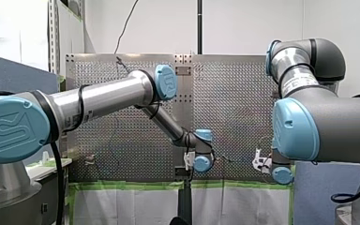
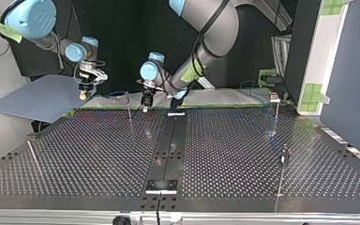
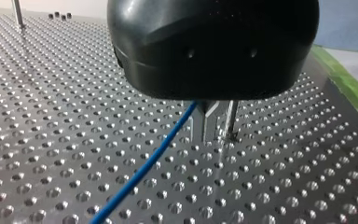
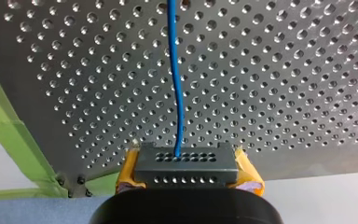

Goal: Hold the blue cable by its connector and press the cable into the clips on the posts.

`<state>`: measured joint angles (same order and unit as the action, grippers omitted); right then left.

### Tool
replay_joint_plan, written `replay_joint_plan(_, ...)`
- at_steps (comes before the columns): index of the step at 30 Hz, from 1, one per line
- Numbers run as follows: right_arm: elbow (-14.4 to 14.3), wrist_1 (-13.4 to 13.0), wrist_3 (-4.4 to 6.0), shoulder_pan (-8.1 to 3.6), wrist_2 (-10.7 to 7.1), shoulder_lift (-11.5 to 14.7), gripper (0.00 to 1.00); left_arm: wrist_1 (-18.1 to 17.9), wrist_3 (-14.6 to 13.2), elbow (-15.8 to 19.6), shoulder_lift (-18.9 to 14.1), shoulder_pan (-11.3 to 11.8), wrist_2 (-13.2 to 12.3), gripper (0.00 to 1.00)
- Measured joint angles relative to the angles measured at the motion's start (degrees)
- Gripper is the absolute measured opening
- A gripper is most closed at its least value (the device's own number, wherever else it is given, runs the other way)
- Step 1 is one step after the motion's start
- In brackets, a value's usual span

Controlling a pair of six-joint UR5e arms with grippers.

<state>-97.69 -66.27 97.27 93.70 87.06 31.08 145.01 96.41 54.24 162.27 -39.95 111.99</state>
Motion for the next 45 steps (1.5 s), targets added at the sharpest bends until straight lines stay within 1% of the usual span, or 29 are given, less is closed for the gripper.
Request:
replay_joint_plan(3, 0.23, 0.05, -0.12, 0.08, -0.02, -0.11, 0.00, 0.50, -0.26, 0.09, 0.00, 0.07, -0.04, 0.00)
replay_joint_plan(6, 0.35, 0.07, -0.35, 0.15, -0.04, -0.43, 0.00, 0.68, -0.64, 0.87, 0.00, -0.50, -0.12, 0.00)
replay_joint_plan(11, 1.21, 0.58, -0.55, 0.19, -0.05, -1.90, 0.00, 0.57, -0.82, 1.97, 0.00, -1.17, -0.74, 0.00)
replay_joint_plan(15, 1.98, 1.49, -0.83, 0.20, -0.04, -2.74, 0.00, 0.62, -0.75, 1.46, 0.04, -1.20, -1.52, 0.00)
replay_joint_plan(20, 2.75, 2.42, -0.59, -0.03, -0.01, -3.01, 0.00, 1.24, -0.71, 0.30, 0.07, -0.68, -1.83, 0.00)
replay_joint_plan(24, 3.35, 2.74, -0.56, -0.10, 0.07, -3.21, 0.00, 1.41, -0.67, 0.18, 0.08, -0.40, -1.98, 0.00)
replay_joint_plan(27, 3.73, 2.81, -0.78, 0.04, 0.15, -3.41, 0.00, 1.38, -0.63, 0.75, 0.11, -0.11, -2.23, 0.00)
replay_joint_plan(32, 4.84, 3.22, -1.80, 0.30, 0.23, -4.58, 0.00, 1.17, -0.21, 1.21, 0.15, 0.16, -3.05, 0.00)
replay_joint_plan(36, 5.67, 4.17, -2.36, 0.61, 0.27, -5.06, 0.00, 1.79, -0.06, 0.02, 1.28, 0.33, -3.51, 0.00)
replay_joint_plan(40, 6.27, 4.87, -2.42, 0.71, 0.37, -5.16, 0.00, 3.38, -0.01, -1.74, 3.04, 0.49, -3.71, 0.00)
replay_joint_plan(42, 6.44, 5.03, -2.37, 0.70, 0.38, -5.18, 0.00, 4.46, 0.05, -2.81, 4.10, 0.59, -3.89, 0.00)
replay_joint_plan(45, 6.72, 5.06, -1.75, 0.49, 0.43, -5.24, 0.00, 5.92, 0.14, -4.30, 5.57, 0.87, -4.16, 0.00)
